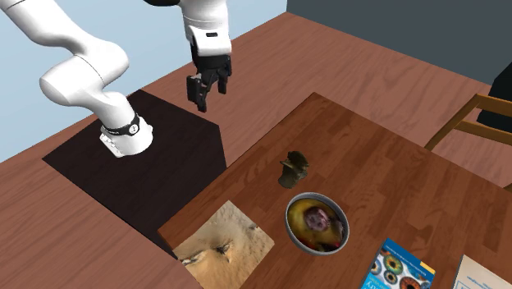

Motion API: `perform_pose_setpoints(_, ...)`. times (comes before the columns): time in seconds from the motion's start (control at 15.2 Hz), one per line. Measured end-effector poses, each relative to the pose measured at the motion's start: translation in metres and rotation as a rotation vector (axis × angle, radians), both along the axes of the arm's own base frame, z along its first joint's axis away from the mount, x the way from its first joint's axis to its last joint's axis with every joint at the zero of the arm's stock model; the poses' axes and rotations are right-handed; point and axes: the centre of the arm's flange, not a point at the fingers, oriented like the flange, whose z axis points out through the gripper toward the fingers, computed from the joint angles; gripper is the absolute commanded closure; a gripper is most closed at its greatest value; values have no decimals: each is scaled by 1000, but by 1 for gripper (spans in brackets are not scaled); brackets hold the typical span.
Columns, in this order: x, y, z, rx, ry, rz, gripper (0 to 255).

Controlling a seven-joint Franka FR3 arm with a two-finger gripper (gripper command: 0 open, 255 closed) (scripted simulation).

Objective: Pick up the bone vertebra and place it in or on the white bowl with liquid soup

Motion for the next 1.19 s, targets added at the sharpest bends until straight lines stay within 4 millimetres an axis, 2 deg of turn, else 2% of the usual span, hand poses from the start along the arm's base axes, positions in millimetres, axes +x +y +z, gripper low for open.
perform_pose_setpoints(0.59, 68, 57, -81, 5, -6, -32, 0)
perform_pose_setpoints(1.19, 145, 98, -160, 12, -10, -63, 0)
